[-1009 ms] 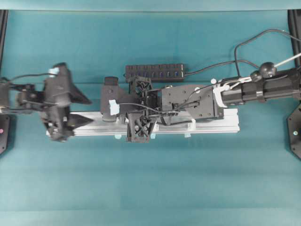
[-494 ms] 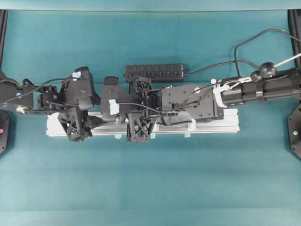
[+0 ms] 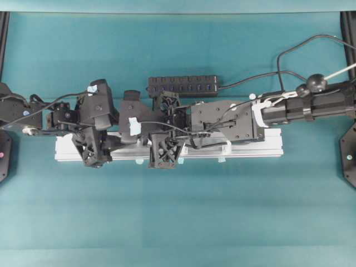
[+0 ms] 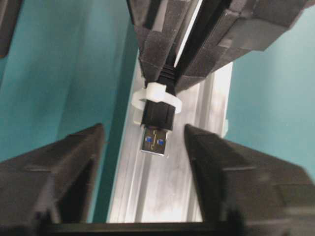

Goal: Pass the USB cable through three rings with both arms.

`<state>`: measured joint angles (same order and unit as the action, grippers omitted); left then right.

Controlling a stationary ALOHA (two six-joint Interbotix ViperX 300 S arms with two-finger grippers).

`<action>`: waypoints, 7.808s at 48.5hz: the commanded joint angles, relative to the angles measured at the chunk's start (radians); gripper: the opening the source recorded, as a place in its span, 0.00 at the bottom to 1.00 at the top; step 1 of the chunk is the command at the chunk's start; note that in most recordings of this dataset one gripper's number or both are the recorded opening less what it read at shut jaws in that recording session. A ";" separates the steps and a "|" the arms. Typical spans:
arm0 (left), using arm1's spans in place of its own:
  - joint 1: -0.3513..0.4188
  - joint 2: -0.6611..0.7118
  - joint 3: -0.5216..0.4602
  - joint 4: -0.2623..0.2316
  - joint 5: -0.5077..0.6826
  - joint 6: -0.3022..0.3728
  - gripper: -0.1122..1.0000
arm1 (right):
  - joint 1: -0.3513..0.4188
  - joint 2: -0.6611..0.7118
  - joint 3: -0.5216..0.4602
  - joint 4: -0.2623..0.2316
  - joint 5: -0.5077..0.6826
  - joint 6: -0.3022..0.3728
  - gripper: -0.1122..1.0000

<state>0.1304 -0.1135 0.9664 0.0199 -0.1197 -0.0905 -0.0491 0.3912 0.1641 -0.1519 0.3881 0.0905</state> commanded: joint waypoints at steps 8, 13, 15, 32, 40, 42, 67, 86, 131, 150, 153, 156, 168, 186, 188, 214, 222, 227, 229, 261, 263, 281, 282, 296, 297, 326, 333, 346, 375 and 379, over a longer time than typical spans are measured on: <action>0.002 -0.002 -0.017 0.003 -0.020 0.002 0.38 | 0.009 -0.008 -0.011 0.002 -0.011 0.009 0.05; 0.000 -0.002 -0.017 0.002 -0.041 0.003 0.30 | 0.011 -0.009 -0.011 0.002 -0.009 0.014 0.05; 0.002 -0.002 -0.017 0.003 -0.049 0.002 0.30 | 0.011 -0.009 -0.011 0.002 -0.008 0.014 0.05; -0.002 -0.002 -0.017 0.003 -0.048 -0.005 0.30 | 0.014 -0.011 -0.005 0.003 -0.014 0.014 0.05; -0.009 -0.002 -0.017 0.003 -0.048 -0.005 0.30 | 0.015 -0.011 -0.005 0.002 -0.009 0.014 0.05; -0.009 0.000 -0.017 0.003 -0.048 -0.005 0.30 | 0.015 -0.012 -0.005 0.002 -0.008 0.014 0.05; -0.014 -0.002 -0.018 0.003 -0.029 -0.009 0.30 | 0.021 -0.011 -0.003 0.002 -0.008 0.008 0.09; -0.020 -0.008 -0.018 0.003 0.003 -0.014 0.30 | 0.021 -0.048 0.023 0.002 0.005 0.014 0.68; -0.026 -0.170 0.049 0.003 0.150 -0.015 0.30 | 0.006 -0.087 0.041 -0.003 0.014 0.012 0.84; -0.028 -0.196 0.060 0.003 0.152 -0.015 0.30 | 0.002 -0.095 0.051 -0.005 0.015 0.009 0.84; -0.028 -0.201 0.060 0.003 0.152 -0.015 0.30 | 0.002 -0.097 0.052 -0.005 0.015 0.009 0.84; -0.026 -0.204 0.060 0.003 0.152 -0.015 0.30 | 0.003 -0.103 0.054 -0.005 0.018 0.009 0.84; -0.026 -0.224 0.058 0.003 0.156 -0.015 0.30 | 0.002 -0.147 0.060 -0.005 0.014 0.008 0.84; -0.028 -0.273 0.060 0.003 0.195 -0.014 0.30 | 0.002 -0.225 0.138 -0.006 0.011 0.006 0.84; -0.028 -0.273 0.060 0.003 0.195 -0.014 0.30 | 0.002 -0.238 0.153 -0.006 0.008 0.008 0.84; -0.028 -0.304 0.055 0.003 0.195 -0.012 0.30 | 0.002 -0.485 0.351 -0.006 -0.110 0.009 0.84; -0.029 -0.324 0.058 0.003 0.196 -0.012 0.30 | 0.002 -0.538 0.400 -0.006 -0.178 0.011 0.84; -0.028 -0.331 0.058 0.003 0.207 -0.012 0.30 | 0.002 -0.569 0.430 -0.006 -0.229 0.012 0.83; -0.028 -0.334 0.060 0.003 0.213 -0.012 0.29 | 0.002 -0.581 0.440 -0.005 -0.244 0.012 0.83; -0.029 -0.367 0.069 0.003 0.241 -0.014 0.16 | 0.020 -0.742 0.594 0.002 -0.278 0.029 0.83; -0.029 -0.368 0.069 0.003 0.239 -0.014 0.16 | 0.020 -0.742 0.594 0.002 -0.278 0.037 0.83; -0.029 -0.368 0.067 0.003 0.239 -0.014 0.16 | 0.020 -0.742 0.594 0.002 -0.278 0.054 0.83; -0.029 -0.367 0.067 0.003 0.239 -0.014 0.16 | 0.020 -0.742 0.594 0.002 -0.278 0.054 0.83; -0.029 -0.368 0.063 0.003 0.239 -0.014 0.16 | 0.020 -0.742 0.595 0.002 -0.279 0.054 0.83; -0.028 -0.367 0.063 0.002 0.239 -0.014 0.16 | 0.020 -0.742 0.594 0.002 -0.278 0.054 0.83; -0.029 -0.368 0.063 0.003 0.239 -0.014 0.16 | 0.020 -0.738 0.595 0.002 -0.278 0.055 0.82; -0.029 -0.367 0.063 0.003 0.239 -0.014 0.16 | 0.020 -0.738 0.594 0.002 -0.278 0.055 0.81; -0.028 -0.368 0.063 0.003 0.239 -0.014 0.16 | 0.020 -0.738 0.594 0.002 -0.279 0.057 0.80; -0.029 -0.368 0.063 0.003 0.239 -0.014 0.11 | 0.020 -0.736 0.595 0.002 -0.279 0.057 0.80; -0.029 -0.368 0.063 0.003 0.239 -0.014 0.11 | 0.020 -0.736 0.595 0.002 -0.278 0.057 0.80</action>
<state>0.1028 -0.4740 1.0462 0.0215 0.1243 -0.1043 -0.0322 -0.3375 0.7670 -0.1519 0.1181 0.1381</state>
